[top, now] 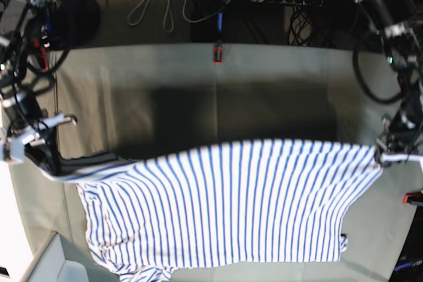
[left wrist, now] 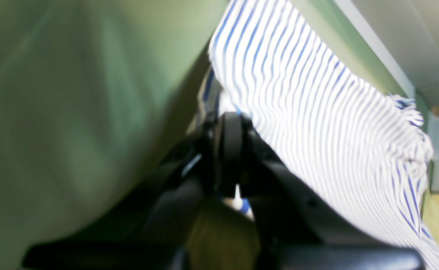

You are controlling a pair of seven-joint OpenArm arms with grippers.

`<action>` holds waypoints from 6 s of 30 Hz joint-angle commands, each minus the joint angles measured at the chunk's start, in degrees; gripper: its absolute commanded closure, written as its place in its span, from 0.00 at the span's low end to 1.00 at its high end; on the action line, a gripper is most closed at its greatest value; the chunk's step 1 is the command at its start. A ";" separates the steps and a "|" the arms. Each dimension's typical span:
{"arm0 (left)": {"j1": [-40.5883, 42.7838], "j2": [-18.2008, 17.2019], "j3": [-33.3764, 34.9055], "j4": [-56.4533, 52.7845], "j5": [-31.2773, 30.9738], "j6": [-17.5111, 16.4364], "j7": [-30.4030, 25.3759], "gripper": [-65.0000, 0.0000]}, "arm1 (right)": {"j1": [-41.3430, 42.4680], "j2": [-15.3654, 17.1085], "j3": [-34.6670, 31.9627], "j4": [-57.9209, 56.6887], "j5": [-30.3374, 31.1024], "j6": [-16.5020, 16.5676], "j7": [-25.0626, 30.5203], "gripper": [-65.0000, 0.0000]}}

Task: Layout the t-shirt on the table in an organized manner, then fold the t-shirt properly
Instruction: 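Lower the shirt flat onto the table, pulling it back with both grippers, then regrasp the shirt's collar edge with both grippers, then lift the collar edge and pull it back, smoothing the shirt, then release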

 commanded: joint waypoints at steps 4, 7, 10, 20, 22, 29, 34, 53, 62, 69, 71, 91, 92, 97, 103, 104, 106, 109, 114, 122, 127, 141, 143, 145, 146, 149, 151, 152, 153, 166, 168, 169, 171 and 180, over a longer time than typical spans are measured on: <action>5.65 -1.05 -6.01 5.68 -6.67 -0.23 2.20 1.00 | -5.02 -1.87 5.06 2.92 1.31 0.03 1.73 1.00; 7.59 -1.14 -9.44 7.71 -8.08 -0.23 2.46 1.00 | -7.57 -2.31 7.08 4.15 1.31 0.03 1.38 1.00; 9.52 -1.14 -13.22 9.38 -8.60 -0.23 2.55 1.00 | -11.26 -3.81 7.17 6.09 1.31 0.03 1.55 1.00; 17.08 2.11 -15.77 10.08 -7.99 -0.23 1.93 1.00 | -16.98 -6.97 7.43 7.32 1.22 0.03 1.73 1.00; 18.40 2.55 -15.77 9.99 -7.99 -0.23 1.85 1.00 | -18.47 -6.97 7.43 7.76 1.22 0.03 1.73 1.00; 18.84 2.73 -15.86 7.79 -7.90 -0.23 1.85 1.00 | -21.11 -7.41 7.43 7.32 1.13 0.03 1.64 1.00; 17.70 2.82 -19.29 2.87 -8.08 -0.23 1.85 1.00 | -21.81 -8.64 7.34 6.61 1.04 0.03 1.73 1.00; 11.54 3.26 -18.94 1.99 -7.99 -0.23 1.85 1.00 | -13.72 -8.29 6.82 2.48 0.87 0.03 1.46 1.00; 3.28 2.64 -16.39 -1.96 -7.99 -0.23 1.85 1.00 | -5.02 -4.51 2.68 -5.78 0.87 0.03 1.64 1.00; -3.66 1.15 -15.77 -8.82 -5.35 -0.23 1.85 1.00 | 1.93 -2.75 -1.80 -10.44 0.87 0.03 1.64 1.00; -5.95 1.06 -15.77 -10.32 -2.89 -0.23 1.85 1.00 | 4.65 -2.22 -4.00 -12.82 0.78 0.03 1.64 1.00; -19.14 1.06 -15.24 -28.51 5.29 -0.23 -3.52 0.99 | 21.62 -2.66 -4.88 -36.64 -20.93 0.03 9.90 1.00; -19.14 0.88 -14.01 -29.04 5.29 -0.23 -4.48 0.99 | 21.62 -2.66 -4.88 -36.64 -20.93 0.03 9.73 1.00; -18.79 -2.46 -2.76 -30.36 4.85 -0.23 -8.79 0.78 | 21.88 -2.66 -4.79 -36.55 -21.29 0.03 9.55 0.83; -18.70 -3.25 1.46 -29.30 4.76 -0.23 -10.02 0.44 | 20.21 -2.93 -2.85 -34.53 -20.93 0.03 9.46 0.62; -18.52 -3.07 1.46 -28.34 4.76 -0.23 -9.49 0.42 | 19.42 -3.02 -1.71 -33.30 -20.85 0.03 9.55 0.60; -15.88 -2.90 1.46 -25.35 4.76 -0.23 -8.70 0.40 | 18.01 -3.98 -0.22 -30.22 -20.85 0.03 9.55 0.56; -10.43 -1.75 1.46 -18.84 4.76 -0.32 -8.79 0.41 | 14.94 -5.39 1.36 -24.33 -20.85 0.03 9.46 0.54; 1.43 0.62 1.37 -6.36 4.94 -0.32 -9.14 0.40 | 8.17 -7.24 1.54 -15.80 -20.76 0.03 9.64 0.54; 4.60 1.23 1.81 -15.68 5.29 -0.32 -20.13 0.41 | 1.05 -7.85 1.54 -14.05 -16.19 0.03 9.99 0.54; 1.96 -1.05 6.65 -21.66 5.29 -0.32 -24.26 0.41 | 0.08 -7.76 1.54 -14.13 -15.84 0.03 9.99 0.54; -1.11 -1.58 12.10 -27.37 5.29 -0.32 -30.07 0.58 | -2.47 -7.06 2.33 -13.96 -15.84 0.03 9.99 0.54; -1.11 -1.58 12.01 -27.81 5.29 -0.32 -30.07 0.75 | -1.94 -6.88 2.77 -14.57 -15.84 0.03 9.73 0.54; -1.03 -1.58 12.01 -27.81 5.29 -0.32 -30.15 0.95 | -0.98 -6.62 2.51 -15.72 -15.84 0.03 9.99 0.54; -1.03 -1.67 12.01 -27.81 5.29 -0.32 -30.07 1.00 | 0.08 -6.62 2.68 -16.51 -15.92 0.03 9.64 0.54; -1.03 -1.93 11.92 -27.81 5.29 -0.32 -30.15 0.98 | 3.07 -5.56 2.77 -21.17 -16.10 0.03 9.55 0.53; -0.94 -2.46 11.92 -27.72 4.94 -0.32 -29.98 1.00 | 4.65 -4.69 2.77 -23.89 -16.10 0.03 9.55 0.50; -0.94 -2.55 11.92 -27.72 4.94 -0.32 -29.98 1.00 | 5.35 -4.60 2.77 -24.95 -16.10 0.03 9.82 0.49; -0.94 -2.63 11.92 -27.72 4.94 -0.32 -29.98 1.00 | 5.79 -4.33 2.77 -25.65 -16.10 0.03 9.90 0.49; -0.50 -2.55 11.92 -27.81 5.29 -0.23 -29.71 1.00 | 10.72 -1.52 2.33 -36.29 -16.10 0.03 9.99 0.56; -0.15 -2.55 12.27 -27.81 5.29 -0.23 -29.71 1.00 | 10.54 -1.52 2.33 -36.29 -16.10 0.03 9.99 0.72; -0.15 -2.55 12.27 -27.81 5.29 -0.23 -29.71 1.00 | 10.54 -1.52 2.33 -36.29 -16.10 0.03 9.99 0.81; -0.06 -2.46 12.27 -27.81 5.29 -0.23 -29.63 1.00 | 10.45 -1.52 2.33 -36.29 -16.10 0.03 9.73 1.00; 1.79 -4.13 11.92 -18.40 4.85 -0.23 -29.54 1.00 | 10.80 -0.82 2.86 -25.74 -15.84 0.03 9.38 1.00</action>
